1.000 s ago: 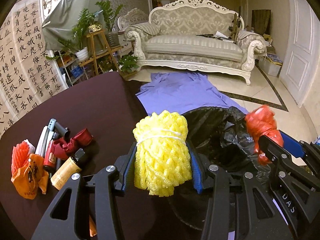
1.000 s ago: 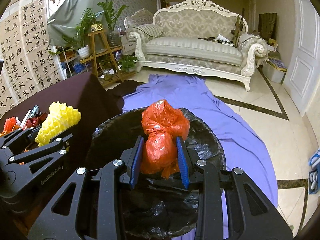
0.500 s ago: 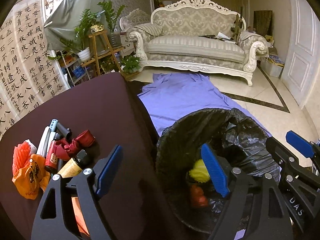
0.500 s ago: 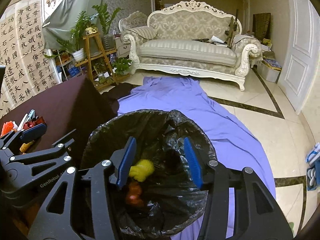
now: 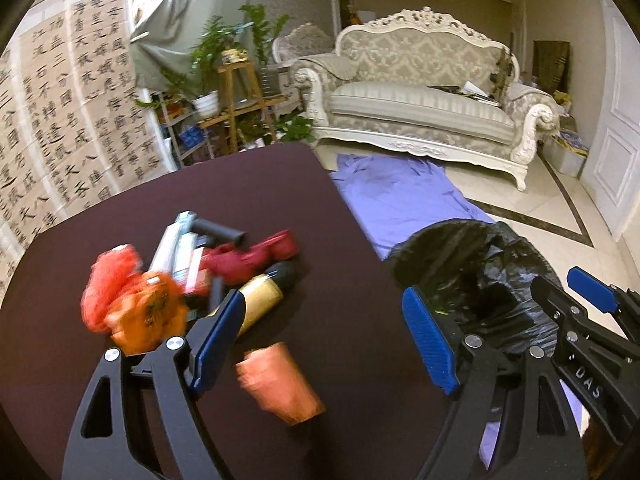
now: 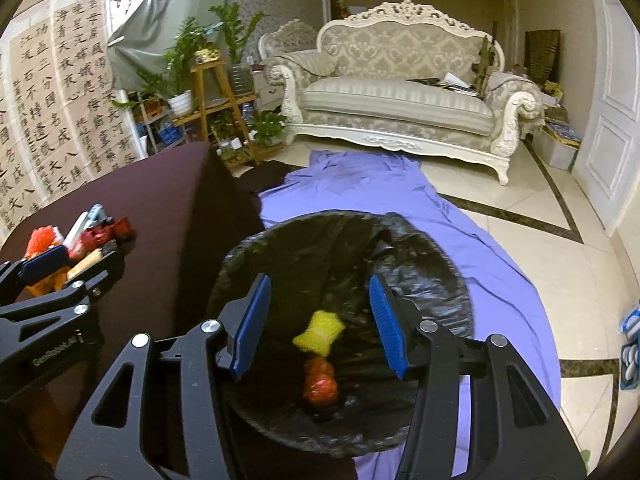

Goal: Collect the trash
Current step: 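Grasp the peach plastic bag with the right gripper while the left gripper returns to the table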

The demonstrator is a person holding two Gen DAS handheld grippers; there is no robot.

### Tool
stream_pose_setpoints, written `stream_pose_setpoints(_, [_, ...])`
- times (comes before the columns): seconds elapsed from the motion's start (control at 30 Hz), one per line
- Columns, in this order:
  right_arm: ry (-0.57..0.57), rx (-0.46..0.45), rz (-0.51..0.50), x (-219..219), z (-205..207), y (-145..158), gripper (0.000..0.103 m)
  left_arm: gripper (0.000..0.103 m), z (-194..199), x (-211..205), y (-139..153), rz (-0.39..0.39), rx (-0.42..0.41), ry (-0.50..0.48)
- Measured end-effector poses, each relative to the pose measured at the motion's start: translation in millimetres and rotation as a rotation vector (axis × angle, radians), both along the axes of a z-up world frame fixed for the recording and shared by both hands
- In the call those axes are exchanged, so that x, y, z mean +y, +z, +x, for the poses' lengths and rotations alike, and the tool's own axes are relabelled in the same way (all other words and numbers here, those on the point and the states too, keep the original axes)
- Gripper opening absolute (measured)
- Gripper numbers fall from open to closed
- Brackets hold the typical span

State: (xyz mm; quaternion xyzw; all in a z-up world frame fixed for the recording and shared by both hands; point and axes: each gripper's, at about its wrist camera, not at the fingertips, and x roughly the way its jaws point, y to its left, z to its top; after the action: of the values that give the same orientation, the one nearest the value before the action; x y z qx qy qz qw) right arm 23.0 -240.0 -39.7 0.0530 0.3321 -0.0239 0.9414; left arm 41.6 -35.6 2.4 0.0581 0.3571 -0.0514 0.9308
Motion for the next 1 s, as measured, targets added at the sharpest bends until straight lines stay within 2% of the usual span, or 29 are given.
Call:
stream_pose_setpoints(0.57, [0.233, -0.003, 0.002, 107.8, -11.2, 11.6, 0.052, 0.078, -36.3, 106.6, -13.2, 0.028, 0.026, 0.212])
stream_pose_setpoints(0.77, [0.309, 0.019, -0.007, 140.9, -10.6, 9.9, 0.052, 0.078, -39.6, 133.8, -17.8, 0.02, 0.034, 0.264])
stream_pose_setpoints(1.0, [0.366, 0.086, -0.039, 171.7, 0.0, -2.1, 0.052, 0.078, -40.0, 152.9, -21.4, 0.003, 0.044, 0.293])
